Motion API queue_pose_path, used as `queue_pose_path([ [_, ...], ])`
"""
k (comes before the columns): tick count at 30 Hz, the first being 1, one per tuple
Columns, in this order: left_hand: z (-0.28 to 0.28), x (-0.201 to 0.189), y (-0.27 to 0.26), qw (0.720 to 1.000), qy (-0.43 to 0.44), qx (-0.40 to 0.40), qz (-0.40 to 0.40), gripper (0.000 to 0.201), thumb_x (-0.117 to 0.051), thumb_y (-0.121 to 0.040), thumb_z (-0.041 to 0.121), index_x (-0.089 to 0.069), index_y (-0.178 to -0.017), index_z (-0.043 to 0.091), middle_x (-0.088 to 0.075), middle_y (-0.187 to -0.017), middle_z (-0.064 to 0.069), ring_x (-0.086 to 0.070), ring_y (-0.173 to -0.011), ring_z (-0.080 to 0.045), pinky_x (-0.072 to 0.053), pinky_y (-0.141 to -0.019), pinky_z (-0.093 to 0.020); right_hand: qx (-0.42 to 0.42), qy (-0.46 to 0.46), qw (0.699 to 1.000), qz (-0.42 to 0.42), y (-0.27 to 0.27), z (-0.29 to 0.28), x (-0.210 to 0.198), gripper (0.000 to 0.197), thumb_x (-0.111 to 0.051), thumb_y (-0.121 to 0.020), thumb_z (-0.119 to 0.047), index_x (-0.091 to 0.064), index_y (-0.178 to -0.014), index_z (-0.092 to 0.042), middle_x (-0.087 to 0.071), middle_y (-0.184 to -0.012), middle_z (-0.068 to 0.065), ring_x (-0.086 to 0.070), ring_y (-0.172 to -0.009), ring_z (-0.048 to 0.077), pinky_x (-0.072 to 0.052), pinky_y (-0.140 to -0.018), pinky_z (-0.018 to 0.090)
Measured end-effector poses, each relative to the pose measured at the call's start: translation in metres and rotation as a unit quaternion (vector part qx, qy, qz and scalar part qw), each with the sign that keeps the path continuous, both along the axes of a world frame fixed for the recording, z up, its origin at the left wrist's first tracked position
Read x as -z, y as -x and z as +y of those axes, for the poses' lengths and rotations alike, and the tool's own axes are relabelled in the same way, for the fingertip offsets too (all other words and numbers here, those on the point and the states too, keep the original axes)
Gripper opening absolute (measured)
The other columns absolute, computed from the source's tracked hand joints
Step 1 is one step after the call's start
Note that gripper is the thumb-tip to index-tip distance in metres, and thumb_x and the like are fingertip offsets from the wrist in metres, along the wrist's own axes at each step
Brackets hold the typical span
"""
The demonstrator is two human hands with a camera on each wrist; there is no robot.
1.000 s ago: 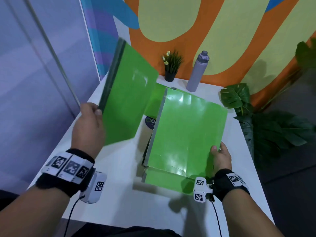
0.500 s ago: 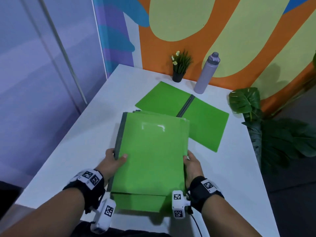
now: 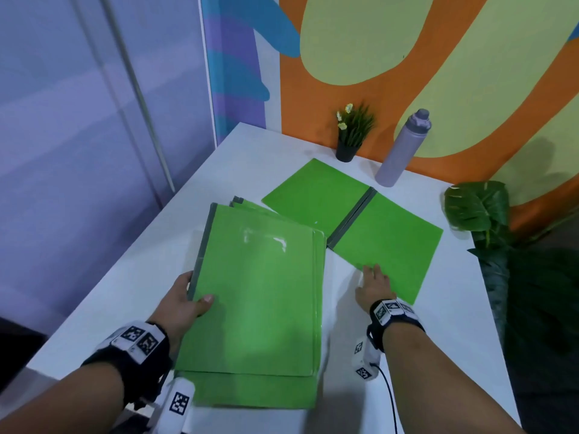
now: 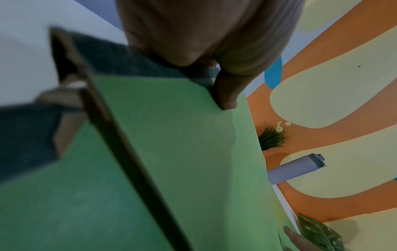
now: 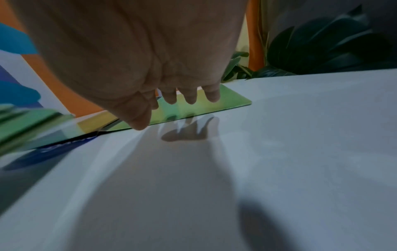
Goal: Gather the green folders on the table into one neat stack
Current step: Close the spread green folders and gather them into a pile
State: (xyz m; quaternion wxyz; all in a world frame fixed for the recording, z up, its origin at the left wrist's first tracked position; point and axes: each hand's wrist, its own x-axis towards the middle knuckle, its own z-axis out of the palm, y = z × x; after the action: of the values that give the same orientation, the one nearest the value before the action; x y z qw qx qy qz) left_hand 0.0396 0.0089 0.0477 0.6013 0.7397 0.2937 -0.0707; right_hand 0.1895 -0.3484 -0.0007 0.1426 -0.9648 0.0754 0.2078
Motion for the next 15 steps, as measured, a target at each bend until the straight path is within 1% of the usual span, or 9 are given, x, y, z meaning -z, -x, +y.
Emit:
queue_pose_path([
  [2, 0.002, 0.001, -0.001, 1.000, 0.023, -0.012, -0.012, 0.065, -0.062, -0.091, 0.012, -0.030, -0.146, 0.023, -0.033, -0.153, -0.014, -0.035, -0.137, -0.035, -0.028, -0.113, -0.055, -0.014, 0.008, 1.000, 0.016, -0.005, -0.002, 0.002, 0.065, -0.037, -0.095, -0.016, -0.006, -0.151, -0.026, 0.008, -0.162, 0.000, 0.001, -0.147, 0.029, -0.012, -0.114, 0.062],
  [4, 0.005, 0.003, -0.004, 0.999, 0.038, -0.022, -0.018, 0.064, -0.063, -0.090, 0.014, -0.031, -0.144, 0.024, -0.035, -0.151, -0.014, -0.037, -0.135, -0.035, -0.027, -0.113, -0.056, -0.028, 0.010, 0.999, 0.032, -0.003, -0.005, 0.006, 0.061, -0.034, -0.097, -0.023, -0.006, -0.151, -0.028, 0.003, -0.162, -0.002, -0.002, -0.147, 0.028, -0.014, -0.111, 0.065],
  [6, 0.008, 0.004, -0.007, 0.998, 0.049, -0.029, -0.027, 0.063, -0.065, -0.089, 0.016, -0.033, -0.142, 0.027, -0.038, -0.150, -0.013, -0.039, -0.133, -0.035, -0.028, -0.113, -0.058, -0.034, 0.006, 0.999, 0.015, 0.007, -0.011, 0.011, 0.054, -0.032, -0.097, -0.030, -0.016, -0.149, -0.029, -0.011, -0.159, -0.001, -0.013, -0.145, 0.026, -0.022, -0.109, 0.065],
  [9, 0.012, 0.009, -0.012, 0.997, 0.056, -0.042, -0.030, 0.065, -0.066, -0.088, 0.017, -0.032, -0.143, 0.028, -0.039, -0.149, -0.012, -0.040, -0.133, -0.035, -0.028, -0.112, -0.058, -0.024, 0.025, 0.999, -0.020, 0.031, -0.026, 0.011, 0.044, -0.031, -0.096, -0.037, -0.035, -0.138, -0.027, -0.032, -0.143, 0.005, -0.033, -0.132, 0.025, -0.034, -0.104, 0.063],
  [11, 0.013, 0.012, -0.014, 0.996, 0.066, -0.052, -0.033, 0.065, -0.066, -0.088, 0.015, -0.032, -0.144, 0.025, -0.041, -0.148, -0.012, -0.041, -0.132, -0.035, -0.029, -0.112, -0.059, 0.012, 0.046, 0.999, -0.017, 0.045, -0.043, 0.010, 0.037, -0.032, -0.094, -0.036, -0.048, -0.124, -0.021, -0.040, -0.129, 0.008, -0.046, -0.119, 0.028, -0.039, -0.100, 0.062],
  [12, 0.013, 0.012, -0.015, 0.996, 0.067, -0.055, -0.029, 0.065, -0.065, -0.088, 0.013, -0.032, -0.144, 0.024, -0.043, -0.146, -0.013, -0.043, -0.130, -0.035, -0.031, -0.111, -0.059, 0.038, 0.065, 0.997, -0.002, 0.049, -0.054, 0.009, 0.035, -0.033, -0.093, -0.033, -0.051, -0.119, -0.018, -0.041, -0.125, 0.008, -0.050, -0.114, 0.030, -0.040, -0.098, 0.062],
  [13, 0.013, 0.013, -0.015, 0.996, 0.069, -0.057, -0.024, 0.064, -0.065, -0.088, 0.012, -0.033, -0.143, 0.023, -0.045, -0.143, -0.013, -0.045, -0.128, -0.035, -0.032, -0.110, -0.058, 0.068, 0.090, 0.993, 0.024, 0.053, -0.066, 0.008, 0.034, -0.033, -0.091, -0.028, -0.052, -0.118, -0.017, -0.041, -0.125, 0.009, -0.052, -0.113, 0.032, -0.040, -0.099, 0.062],
  [15, 0.013, 0.015, -0.015, 0.995, 0.077, -0.059, -0.007, 0.062, -0.065, -0.088, 0.011, -0.035, -0.141, 0.023, -0.050, -0.135, -0.015, -0.049, -0.122, -0.036, -0.036, -0.107, -0.059, 0.133, 0.115, 0.983, 0.060, 0.060, -0.081, 0.003, 0.038, -0.039, -0.088, -0.021, -0.052, -0.123, -0.012, -0.041, -0.130, 0.012, -0.051, -0.117, 0.035, -0.039, -0.101, 0.061],
])
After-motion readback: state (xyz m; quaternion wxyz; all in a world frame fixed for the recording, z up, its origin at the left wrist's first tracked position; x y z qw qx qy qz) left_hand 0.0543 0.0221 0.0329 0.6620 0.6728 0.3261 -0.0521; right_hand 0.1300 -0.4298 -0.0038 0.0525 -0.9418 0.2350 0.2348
